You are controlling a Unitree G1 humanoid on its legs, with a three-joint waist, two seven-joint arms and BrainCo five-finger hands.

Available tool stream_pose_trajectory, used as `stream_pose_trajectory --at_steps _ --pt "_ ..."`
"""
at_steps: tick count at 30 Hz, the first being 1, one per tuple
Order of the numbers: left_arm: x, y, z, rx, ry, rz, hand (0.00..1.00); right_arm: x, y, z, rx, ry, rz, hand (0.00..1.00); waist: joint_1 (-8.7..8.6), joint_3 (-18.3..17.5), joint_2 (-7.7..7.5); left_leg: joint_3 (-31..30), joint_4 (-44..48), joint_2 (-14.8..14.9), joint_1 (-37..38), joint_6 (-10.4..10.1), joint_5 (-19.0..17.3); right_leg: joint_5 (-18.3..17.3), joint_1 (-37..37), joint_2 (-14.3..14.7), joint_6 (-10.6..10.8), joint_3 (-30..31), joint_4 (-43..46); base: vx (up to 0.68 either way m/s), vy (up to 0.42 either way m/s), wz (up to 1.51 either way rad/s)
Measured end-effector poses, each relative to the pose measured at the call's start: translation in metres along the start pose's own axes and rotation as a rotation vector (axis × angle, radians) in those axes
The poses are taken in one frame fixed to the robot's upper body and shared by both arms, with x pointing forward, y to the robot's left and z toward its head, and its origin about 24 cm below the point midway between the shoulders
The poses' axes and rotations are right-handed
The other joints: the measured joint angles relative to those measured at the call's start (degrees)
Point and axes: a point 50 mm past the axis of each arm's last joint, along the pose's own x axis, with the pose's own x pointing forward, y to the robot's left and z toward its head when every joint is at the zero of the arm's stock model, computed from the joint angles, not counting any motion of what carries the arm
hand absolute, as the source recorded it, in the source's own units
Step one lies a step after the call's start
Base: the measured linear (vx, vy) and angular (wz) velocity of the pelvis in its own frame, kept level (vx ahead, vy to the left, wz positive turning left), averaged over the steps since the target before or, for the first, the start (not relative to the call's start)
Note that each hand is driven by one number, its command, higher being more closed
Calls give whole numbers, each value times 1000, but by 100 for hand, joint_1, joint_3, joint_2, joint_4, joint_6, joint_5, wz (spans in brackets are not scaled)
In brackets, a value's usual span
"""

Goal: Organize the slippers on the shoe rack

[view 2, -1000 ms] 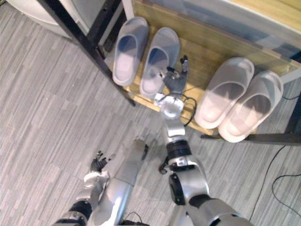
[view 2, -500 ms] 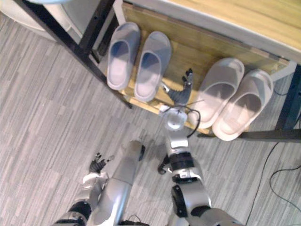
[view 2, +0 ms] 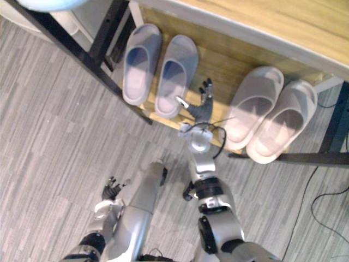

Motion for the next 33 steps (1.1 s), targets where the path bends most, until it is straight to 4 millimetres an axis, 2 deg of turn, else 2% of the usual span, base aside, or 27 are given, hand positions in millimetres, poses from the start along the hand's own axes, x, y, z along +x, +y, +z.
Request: stream_pose_trajectory --at_steps 7,19,22,25,28,30,31,32,33 --pt "0 -1 0 1 -2 -1 0 1 15 1 39 12 22 0 8 12 1 -54 7 -101 -15 -45 25 -45 25 -93 75 -39 49 -2 25 9" --pt "0 -2 -1 10 8 -3 0 3 11 -2 58 33 7 0 6 46 41 -70 2 -134 158 4 -1 -70 239 -151 79 -93 45 -11 19 2" --pt "0 -3 -3 9 18 -6 0 0 3 -9 35 56 12 0 -20 63 48 -70 -100 -125 446 9 -2 -70 548 -144 78 -119 -74 -4 17 2" --pt "-2 2 -10 8 35 9 0 -13 -9 -27 -17 102 22 0 -37 62 36 -12 -423 -63 927 67 26 -33 1012 -102 137 -134 -399 13 2 -1" --pt "-6 19 -20 14 59 43 0 -42 -26 -61 -97 215 31 0 -118 54 -30 260 -1107 181 1622 139 211 186 1706 -50 93 -203 -1059 94 -17 -1" --pt "-8 24 -24 21 69 48 0 -54 -31 -72 -132 254 38 0 -167 52 -41 360 -1359 247 1903 165 279 276 1977 -26 100 -211 -1289 103 -20 -4" --pt "-12 33 -32 32 89 65 0 -71 -35 -83 -149 302 59 0 -228 39 -70 453 -1675 334 2322 170 351 417 2366 50 98 -203 -1641 104 4 -14" --pt "-14 37 -34 36 96 70 0 -75 -35 -85 -161 311 71 0 -251 24 -95 470 -1765 347 2432 179 372 446 2466 64 106 -202 -1736 198 14 -22" --pt "-17 46 -41 51 113 88 0 -88 -34 -94 -185 347 105 0 -323 -97 -204 539 -2053 385 2726 205 429 551 2726 131 137 -184 -2039 125 15 -15"
